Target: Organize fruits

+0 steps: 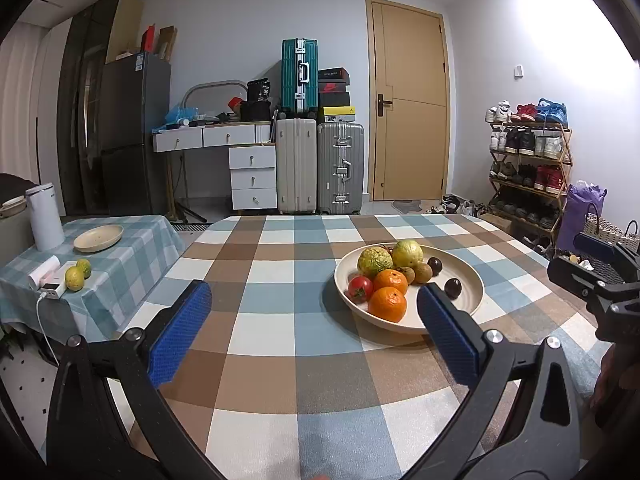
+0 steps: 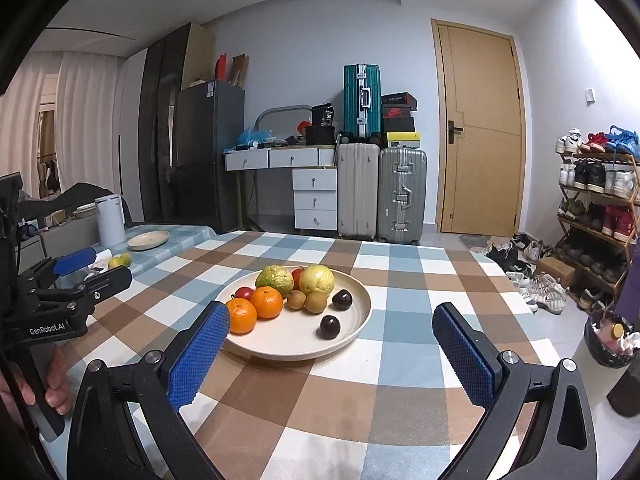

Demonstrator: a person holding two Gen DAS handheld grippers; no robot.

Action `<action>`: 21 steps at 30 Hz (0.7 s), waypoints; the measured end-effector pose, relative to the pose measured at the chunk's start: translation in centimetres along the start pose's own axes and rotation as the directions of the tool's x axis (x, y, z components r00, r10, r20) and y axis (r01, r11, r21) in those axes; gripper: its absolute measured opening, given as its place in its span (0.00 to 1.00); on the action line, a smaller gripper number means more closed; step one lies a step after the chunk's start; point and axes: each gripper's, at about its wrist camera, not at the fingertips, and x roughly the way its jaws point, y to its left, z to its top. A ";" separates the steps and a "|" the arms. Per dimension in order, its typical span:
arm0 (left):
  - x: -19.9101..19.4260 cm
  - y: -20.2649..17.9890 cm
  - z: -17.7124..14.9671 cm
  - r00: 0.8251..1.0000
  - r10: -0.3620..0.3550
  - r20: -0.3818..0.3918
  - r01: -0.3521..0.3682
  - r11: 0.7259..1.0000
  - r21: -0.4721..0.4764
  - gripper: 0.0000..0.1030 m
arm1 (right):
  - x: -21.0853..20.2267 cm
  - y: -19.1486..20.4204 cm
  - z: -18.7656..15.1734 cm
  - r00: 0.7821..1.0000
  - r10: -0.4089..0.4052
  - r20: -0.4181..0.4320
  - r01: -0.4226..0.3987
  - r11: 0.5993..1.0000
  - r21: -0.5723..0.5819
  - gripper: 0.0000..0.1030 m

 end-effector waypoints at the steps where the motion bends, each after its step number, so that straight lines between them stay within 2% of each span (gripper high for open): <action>1: -0.1 0.0 0.0 1.000 0.000 0.000 0.000 1.000 0.000 1.00 | 0.1 0.0 0.0 1.000 0.000 0.001 0.000 1.000 0.000 1.00; 21: 0.0 0.0 -0.1 1.000 0.000 0.001 0.000 1.000 0.000 1.00 | -0.4 0.0 0.0 1.000 -0.003 -0.002 0.003 1.000 0.006 1.00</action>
